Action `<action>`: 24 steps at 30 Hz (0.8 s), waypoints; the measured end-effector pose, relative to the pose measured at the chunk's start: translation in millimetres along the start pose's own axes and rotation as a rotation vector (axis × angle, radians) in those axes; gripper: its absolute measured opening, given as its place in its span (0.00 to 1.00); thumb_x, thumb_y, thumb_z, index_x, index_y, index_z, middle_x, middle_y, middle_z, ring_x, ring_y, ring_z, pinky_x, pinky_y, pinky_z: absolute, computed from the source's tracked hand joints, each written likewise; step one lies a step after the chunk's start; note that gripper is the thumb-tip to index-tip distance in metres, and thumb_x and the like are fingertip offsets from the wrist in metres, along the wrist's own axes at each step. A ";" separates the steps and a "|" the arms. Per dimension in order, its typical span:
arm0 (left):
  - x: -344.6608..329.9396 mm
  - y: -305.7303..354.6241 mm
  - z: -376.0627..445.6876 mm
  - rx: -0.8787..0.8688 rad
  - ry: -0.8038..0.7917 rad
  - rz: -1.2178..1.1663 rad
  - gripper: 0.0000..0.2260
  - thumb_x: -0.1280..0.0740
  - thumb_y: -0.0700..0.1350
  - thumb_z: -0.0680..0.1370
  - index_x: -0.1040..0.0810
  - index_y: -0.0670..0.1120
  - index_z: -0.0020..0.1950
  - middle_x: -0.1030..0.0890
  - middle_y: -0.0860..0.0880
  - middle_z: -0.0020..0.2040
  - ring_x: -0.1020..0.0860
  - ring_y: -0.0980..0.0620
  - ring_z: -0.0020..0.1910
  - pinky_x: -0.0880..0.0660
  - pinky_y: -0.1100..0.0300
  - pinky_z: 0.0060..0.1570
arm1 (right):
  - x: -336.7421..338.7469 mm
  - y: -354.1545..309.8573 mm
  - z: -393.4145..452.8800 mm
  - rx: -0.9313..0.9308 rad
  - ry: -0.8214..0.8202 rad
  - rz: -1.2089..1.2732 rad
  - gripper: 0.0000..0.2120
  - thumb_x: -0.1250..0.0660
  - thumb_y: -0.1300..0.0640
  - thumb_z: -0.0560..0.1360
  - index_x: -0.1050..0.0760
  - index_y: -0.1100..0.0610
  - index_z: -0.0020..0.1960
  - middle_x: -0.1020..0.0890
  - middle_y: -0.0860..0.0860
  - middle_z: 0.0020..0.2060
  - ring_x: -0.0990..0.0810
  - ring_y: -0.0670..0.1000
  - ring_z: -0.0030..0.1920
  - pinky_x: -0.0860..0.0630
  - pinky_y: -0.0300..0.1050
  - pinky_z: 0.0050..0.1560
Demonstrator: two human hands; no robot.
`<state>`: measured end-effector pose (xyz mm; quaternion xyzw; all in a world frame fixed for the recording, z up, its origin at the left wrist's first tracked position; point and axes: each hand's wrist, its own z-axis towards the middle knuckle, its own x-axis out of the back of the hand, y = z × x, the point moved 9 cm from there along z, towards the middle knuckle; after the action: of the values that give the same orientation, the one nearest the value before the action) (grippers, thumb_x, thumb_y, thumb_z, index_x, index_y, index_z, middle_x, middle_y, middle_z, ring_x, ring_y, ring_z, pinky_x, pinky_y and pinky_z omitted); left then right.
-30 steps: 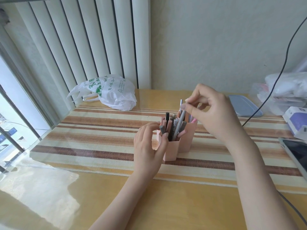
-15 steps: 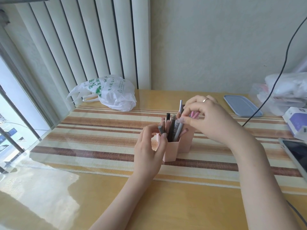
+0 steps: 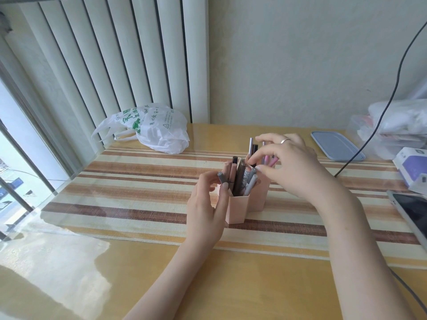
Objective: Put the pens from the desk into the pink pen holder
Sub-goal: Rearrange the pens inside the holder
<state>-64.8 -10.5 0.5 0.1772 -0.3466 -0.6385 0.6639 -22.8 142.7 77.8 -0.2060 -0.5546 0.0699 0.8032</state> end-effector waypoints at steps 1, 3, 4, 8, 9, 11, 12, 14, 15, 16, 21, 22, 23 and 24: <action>0.1 0.0 0.2 0.002 0.002 -0.003 0.07 0.40 0.47 0.79 0.30 0.53 0.56 0.21 0.57 0.48 0.22 0.56 0.50 0.25 0.58 0.50 | 0.3 0.5 0.2 0.007 -0.005 0.004 0.15 0.31 0.56 0.74 0.24 0.35 0.38 0.28 0.35 0.64 0.33 0.45 0.58 0.36 0.52 0.64; 0.5 -0.4 0.2 0.003 0.005 -0.005 0.07 0.40 0.47 0.79 0.31 0.54 0.56 0.22 0.59 0.48 0.22 0.57 0.50 0.25 0.57 0.50 | 4.3 2.4 -0.2 0.018 -0.003 0.043 0.19 0.31 0.59 0.74 0.24 0.34 0.37 0.28 0.35 0.65 0.35 0.42 0.55 0.36 0.50 0.64; 0.4 -0.6 0.4 0.002 0.006 -0.006 0.07 0.40 0.47 0.79 0.31 0.53 0.56 0.22 0.60 0.48 0.22 0.58 0.50 0.25 0.57 0.50 | 7.1 3.1 -0.7 0.025 -0.001 0.071 0.21 0.32 0.60 0.75 0.25 0.33 0.37 0.28 0.35 0.65 0.36 0.41 0.55 0.37 0.49 0.65; 0.0 -1.1 0.2 -0.006 0.008 -0.013 0.07 0.40 0.47 0.79 0.30 0.51 0.56 0.22 0.60 0.47 0.22 0.57 0.50 0.24 0.56 0.49 | 6.3 -5.0 -4.2 0.083 -0.067 0.061 0.19 0.29 0.59 0.72 0.24 0.33 0.38 0.31 0.33 0.66 0.39 0.43 0.62 0.41 0.51 0.70; 0.2 -1.3 0.1 -0.008 0.008 -0.011 0.07 0.40 0.47 0.79 0.30 0.50 0.56 0.22 0.60 0.47 0.22 0.56 0.50 0.24 0.55 0.49 | 4.0 -7.5 -4.3 0.088 -0.078 0.037 0.16 0.28 0.57 0.71 0.23 0.34 0.39 0.32 0.33 0.67 0.39 0.44 0.64 0.42 0.53 0.70; 0.6 -1.1 0.0 -0.010 0.011 -0.007 0.07 0.40 0.47 0.79 0.30 0.51 0.56 0.22 0.60 0.47 0.22 0.58 0.50 0.24 0.56 0.49 | 0.0 -9.5 -2.7 0.085 -0.079 0.015 0.10 0.27 0.55 0.71 0.21 0.38 0.40 0.31 0.35 0.68 0.38 0.46 0.67 0.43 0.56 0.70; 1.0 -1.0 0.1 -0.008 0.013 -0.008 0.07 0.40 0.47 0.79 0.31 0.52 0.57 0.22 0.60 0.48 0.22 0.59 0.50 0.25 0.58 0.49 | -1.4 -9.2 -1.3 0.081 -0.070 0.025 0.08 0.28 0.54 0.71 0.21 0.40 0.40 0.30 0.36 0.68 0.38 0.47 0.67 0.41 0.57 0.70; 1.9 -0.9 0.3 -0.001 0.022 -0.015 0.09 0.39 0.48 0.78 0.33 0.53 0.58 0.22 0.62 0.49 0.23 0.62 0.52 0.26 0.62 0.50 | 2.1 -7.1 0.9 0.077 -0.015 0.113 0.04 0.29 0.54 0.72 0.20 0.44 0.42 0.27 0.38 0.65 0.33 0.49 0.65 0.34 0.56 0.66; 2.1 -1.2 0.3 0.003 0.027 -0.017 0.10 0.39 0.47 0.78 0.34 0.53 0.59 0.23 0.61 0.50 0.23 0.62 0.52 0.26 0.63 0.50 | 8.0 -5.2 1.3 0.073 0.038 0.198 0.03 0.30 0.54 0.73 0.20 0.46 0.44 0.24 0.38 0.63 0.28 0.49 0.62 0.29 0.54 0.62; 2.2 -2.1 0.2 0.008 0.030 -0.018 0.11 0.38 0.47 0.78 0.34 0.52 0.60 0.23 0.61 0.51 0.23 0.61 0.53 0.27 0.63 0.50 | 15.9 -2.4 1.2 0.065 0.101 0.307 0.03 0.31 0.55 0.75 0.21 0.47 0.45 0.21 0.39 0.59 0.23 0.50 0.57 0.24 0.50 0.57; 1.7 -4.2 -0.3 0.024 0.025 -0.009 0.13 0.36 0.42 0.78 0.34 0.52 0.60 0.23 0.61 0.51 0.24 0.62 0.53 0.28 0.65 0.50 | 38.8 11.3 -1.6 0.036 0.275 0.747 0.04 0.38 0.59 0.79 0.24 0.56 0.52 0.14 0.45 0.40 0.16 0.42 0.44 0.27 0.25 0.39; 1.7 -3.6 -0.2 0.023 0.024 -0.007 0.13 0.36 0.42 0.78 0.34 0.52 0.60 0.23 0.62 0.51 0.24 0.63 0.53 0.28 0.66 0.50 | 38.1 13.2 -1.5 0.028 0.275 0.790 0.05 0.38 0.59 0.80 0.25 0.57 0.52 0.14 0.45 0.40 0.16 0.42 0.43 0.28 0.23 0.40; 1.6 -3.1 -0.2 0.021 0.023 -0.008 0.13 0.36 0.42 0.78 0.35 0.52 0.60 0.23 0.62 0.51 0.24 0.63 0.53 0.28 0.66 0.50 | 37.4 14.0 -1.5 0.024 0.272 0.814 0.05 0.39 0.60 0.80 0.25 0.57 0.53 0.14 0.45 0.40 0.15 0.43 0.43 0.29 0.23 0.41; 1.6 -2.7 -0.1 0.017 0.023 -0.009 0.13 0.36 0.42 0.78 0.35 0.52 0.60 0.23 0.62 0.51 0.24 0.63 0.53 0.28 0.66 0.50 | 36.4 14.5 -1.3 0.022 0.268 0.824 0.05 0.39 0.60 0.80 0.25 0.57 0.53 0.14 0.45 0.40 0.15 0.43 0.43 0.29 0.23 0.41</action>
<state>-66.8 -12.4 -1.0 0.1917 -0.3437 -0.6363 0.6635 -6.2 167.9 102.9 -0.4089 -0.3159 0.3632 0.7753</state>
